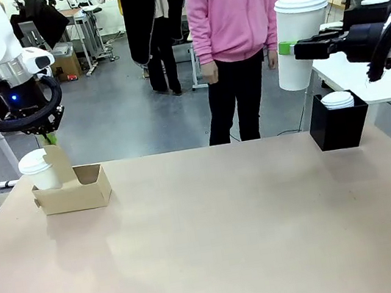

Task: Pour a drink into a cup and package it in a carrier.
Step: Position the Cup Carrier in the center of the table.

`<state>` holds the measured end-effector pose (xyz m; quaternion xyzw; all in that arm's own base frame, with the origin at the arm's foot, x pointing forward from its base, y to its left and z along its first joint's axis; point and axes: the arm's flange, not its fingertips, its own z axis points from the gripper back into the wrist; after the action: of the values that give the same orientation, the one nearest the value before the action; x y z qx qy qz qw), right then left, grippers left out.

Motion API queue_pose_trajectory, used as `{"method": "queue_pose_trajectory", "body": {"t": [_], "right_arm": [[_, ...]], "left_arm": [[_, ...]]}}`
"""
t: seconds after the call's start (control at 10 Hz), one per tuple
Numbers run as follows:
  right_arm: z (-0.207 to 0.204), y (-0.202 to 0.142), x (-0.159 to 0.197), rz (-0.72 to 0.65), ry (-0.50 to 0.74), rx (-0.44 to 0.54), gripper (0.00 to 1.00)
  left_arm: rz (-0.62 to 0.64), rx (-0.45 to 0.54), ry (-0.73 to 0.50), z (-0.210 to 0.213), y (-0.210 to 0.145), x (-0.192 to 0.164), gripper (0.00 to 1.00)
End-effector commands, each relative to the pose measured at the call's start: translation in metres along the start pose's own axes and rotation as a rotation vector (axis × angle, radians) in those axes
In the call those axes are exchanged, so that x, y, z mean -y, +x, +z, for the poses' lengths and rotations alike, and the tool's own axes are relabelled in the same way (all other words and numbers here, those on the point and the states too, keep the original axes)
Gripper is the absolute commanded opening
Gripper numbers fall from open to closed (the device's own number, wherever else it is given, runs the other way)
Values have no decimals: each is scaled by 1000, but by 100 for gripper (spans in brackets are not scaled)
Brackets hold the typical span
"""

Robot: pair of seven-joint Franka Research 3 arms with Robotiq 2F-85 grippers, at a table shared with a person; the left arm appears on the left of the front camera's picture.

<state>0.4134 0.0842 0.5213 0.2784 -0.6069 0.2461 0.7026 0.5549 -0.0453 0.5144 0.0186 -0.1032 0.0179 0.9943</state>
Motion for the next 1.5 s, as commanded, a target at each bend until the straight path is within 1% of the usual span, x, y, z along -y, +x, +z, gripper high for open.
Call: {"method": "queue_pose_trajectory", "body": {"t": [0.0,0.3,0.4,0.5,0.7,0.8,0.9,1.0,1.1,1.3,1.4], "right_arm": [[-1,1,-1,-6,7,8,80],[-1,1,-1,-6,7,8,80],[-1,1,-1,-6,7,8,80],[-1,1,-1,-6,7,8,80],[-1,1,-1,-6,7,8,80],[-1,1,-1,-6,7,8,80],[-1,1,-1,-6,7,8,80],[-1,1,-1,-6,7,8,80],[-1,1,-1,-6,7,8,80],[-1,1,-1,-6,7,8,80],[-1,1,-1,-6,7,8,80]], "left_arm": [[13,-16,17,1,3,-2,0],[23,-21,22,-4,2,-4,0],[50,-3,0,4,0,-4,0],[67,7,-37,19,-4,-1,0],[84,44,-49,58,-17,19,0],[73,64,-53,78,-27,36,0],[66,71,-65,100,-43,60,0],[55,45,-82,116,-58,84,0],[-1,41,-107,125,-74,111,0],[17,16,-85,129,-101,165,0],[6,16,-69,124,-111,188,0]]}}
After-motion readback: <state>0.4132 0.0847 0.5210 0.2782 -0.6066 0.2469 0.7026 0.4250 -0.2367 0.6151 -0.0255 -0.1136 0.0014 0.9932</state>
